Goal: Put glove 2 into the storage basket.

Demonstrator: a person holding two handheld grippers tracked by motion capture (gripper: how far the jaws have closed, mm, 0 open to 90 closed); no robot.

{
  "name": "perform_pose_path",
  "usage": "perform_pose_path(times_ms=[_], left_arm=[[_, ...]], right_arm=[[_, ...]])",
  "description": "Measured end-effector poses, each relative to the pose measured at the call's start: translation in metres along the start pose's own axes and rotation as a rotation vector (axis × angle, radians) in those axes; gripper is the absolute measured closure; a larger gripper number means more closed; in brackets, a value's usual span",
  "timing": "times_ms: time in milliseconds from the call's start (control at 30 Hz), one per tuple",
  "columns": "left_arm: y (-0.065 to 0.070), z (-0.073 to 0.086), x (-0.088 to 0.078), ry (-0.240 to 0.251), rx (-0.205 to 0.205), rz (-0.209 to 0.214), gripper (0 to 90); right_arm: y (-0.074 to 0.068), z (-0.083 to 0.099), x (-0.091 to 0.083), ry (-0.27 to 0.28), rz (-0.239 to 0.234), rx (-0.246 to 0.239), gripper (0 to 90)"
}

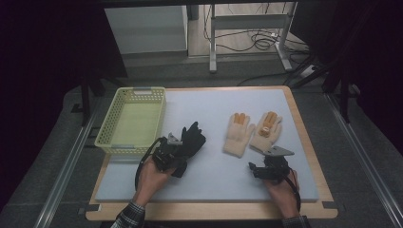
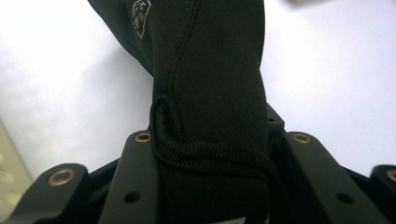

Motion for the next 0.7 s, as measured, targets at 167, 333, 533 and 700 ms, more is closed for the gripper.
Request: perform_pose_path(times_ms=[167,333,533,700], left_arm=[[-0.011,-0.016,-0.01,0.011,-0.008,-0.023,63.5],[-0.024,-0.029,-0.018,0.013,-0.017,-0.043,63.3],[-0.042,-0.044,-0.032,0.025,-0.023,-0.071,62.9],[-0.061,-0.05,-0.043,0.031,-0.04,-0.106,62.6]], right_arm=[[0.0,0.0,0.0,0.0,0.0,0.001,22.6],[0.0,0.0,0.0,0.0,0.0,0.0,22.6],[0.0,0.0,0.0,0.0,0.0,-0.001,22.6],[0.0,0.0,0.0,0.0,0.0,-0.001,22.6]])
Point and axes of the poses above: each handheld gripper's, and its own axes: x roughly forward along the jaws, z roughly out of its underside, y roughly to its right, the point moved 5 cm from there along x, roughly forward along the jaws, and after that the axes turned 4 degrees about x, right-handed, at the moved point
